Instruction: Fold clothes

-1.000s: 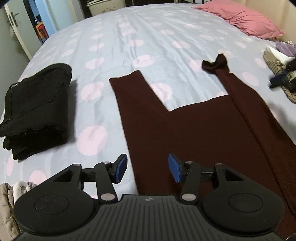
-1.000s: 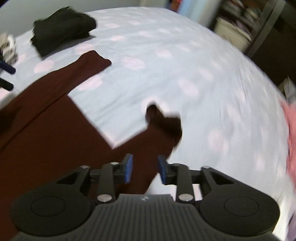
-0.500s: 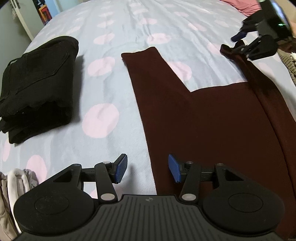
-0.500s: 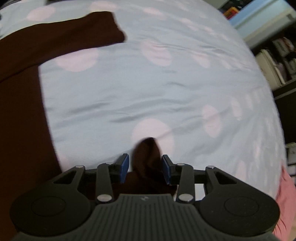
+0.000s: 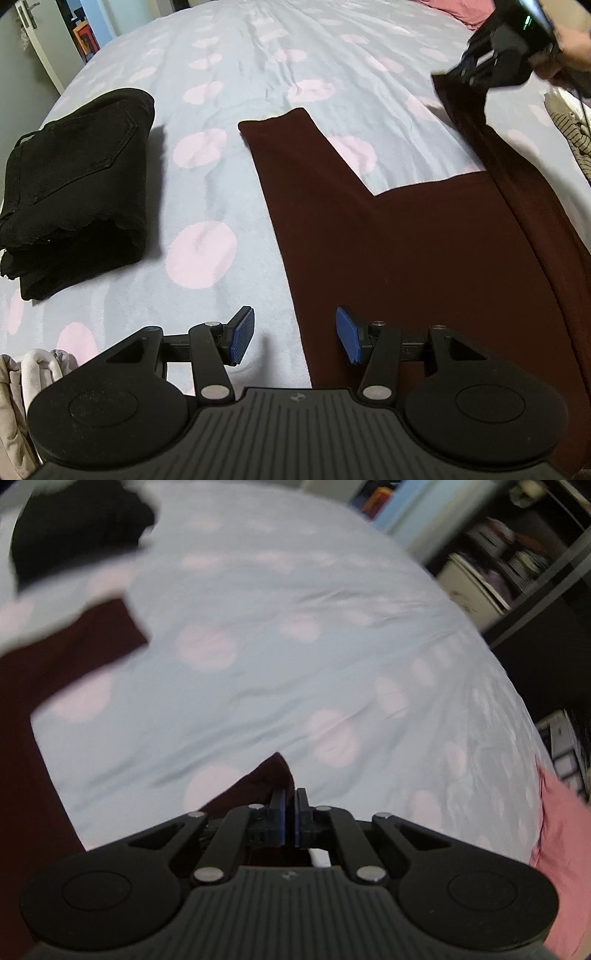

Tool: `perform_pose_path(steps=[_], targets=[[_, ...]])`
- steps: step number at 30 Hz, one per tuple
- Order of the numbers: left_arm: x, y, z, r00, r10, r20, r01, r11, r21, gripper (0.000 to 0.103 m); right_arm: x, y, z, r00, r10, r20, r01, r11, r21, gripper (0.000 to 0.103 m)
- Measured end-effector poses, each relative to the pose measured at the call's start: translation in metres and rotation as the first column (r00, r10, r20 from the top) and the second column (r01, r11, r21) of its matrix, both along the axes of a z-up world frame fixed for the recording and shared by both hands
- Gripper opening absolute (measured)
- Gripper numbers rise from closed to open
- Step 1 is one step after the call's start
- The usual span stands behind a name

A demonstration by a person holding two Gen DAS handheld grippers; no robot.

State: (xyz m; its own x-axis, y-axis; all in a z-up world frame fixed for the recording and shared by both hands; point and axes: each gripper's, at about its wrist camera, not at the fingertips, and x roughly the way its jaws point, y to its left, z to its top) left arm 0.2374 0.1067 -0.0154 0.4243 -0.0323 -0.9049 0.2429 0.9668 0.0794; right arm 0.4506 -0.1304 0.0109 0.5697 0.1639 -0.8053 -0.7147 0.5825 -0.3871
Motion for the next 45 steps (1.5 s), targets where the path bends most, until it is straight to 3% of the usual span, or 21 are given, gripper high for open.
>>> perform_pose_path(steps=[4,9,16,26,31,39,42,44,45], targets=[[0.001,-0.001,0.001,1.0,0.003,0.005,-0.003,1.0,0.006,0.047,-0.017,-0.009,0.022,0.999,0.031,-0.031,-0.03,0.999,0.031,0.005],[0.001,-0.004,0.004,1.0,0.008,0.016,-0.008,1.0,0.012,0.047,-0.056,-0.017,0.028,0.996,0.072,-0.061,-0.071,0.997,0.015,0.005],[-0.002,-0.012,0.006,1.0,0.005,0.026,-0.006,0.999,0.031,0.047,-0.143,-0.032,0.029,0.995,0.092,-0.049,-0.09,0.995,0.044,0.005],[-0.005,-0.021,0.002,1.0,-0.018,0.025,0.016,0.998,0.062,0.047,-0.228,-0.036,-0.004,0.992,0.123,-0.036,-0.122,0.992,0.018,0.005],[-0.004,-0.023,0.001,1.0,-0.017,0.026,0.015,0.998,0.066,0.047,-0.252,-0.033,-0.024,0.993,0.103,-0.051,-0.102,0.994,0.024,0.005],[-0.006,-0.026,-0.001,0.999,-0.028,0.025,0.026,0.996,0.08,0.047,-0.275,-0.033,-0.071,0.991,0.113,-0.078,-0.117,0.992,-0.049,0.006],[-0.005,-0.026,-0.002,0.999,-0.027,0.026,0.025,0.996,0.084,0.047,-0.281,-0.037,-0.081,0.99,0.117,-0.079,-0.123,0.99,-0.073,0.011],[-0.005,-0.027,-0.002,0.999,-0.026,0.028,0.023,0.996,0.087,0.047,-0.284,-0.041,-0.079,0.99,0.103,-0.097,-0.108,0.993,-0.05,0.03],[-0.005,-0.028,-0.002,0.999,-0.027,0.028,0.024,0.996,0.087,0.047,-0.285,-0.044,-0.076,0.99,0.094,-0.105,-0.098,0.995,-0.028,0.033]])
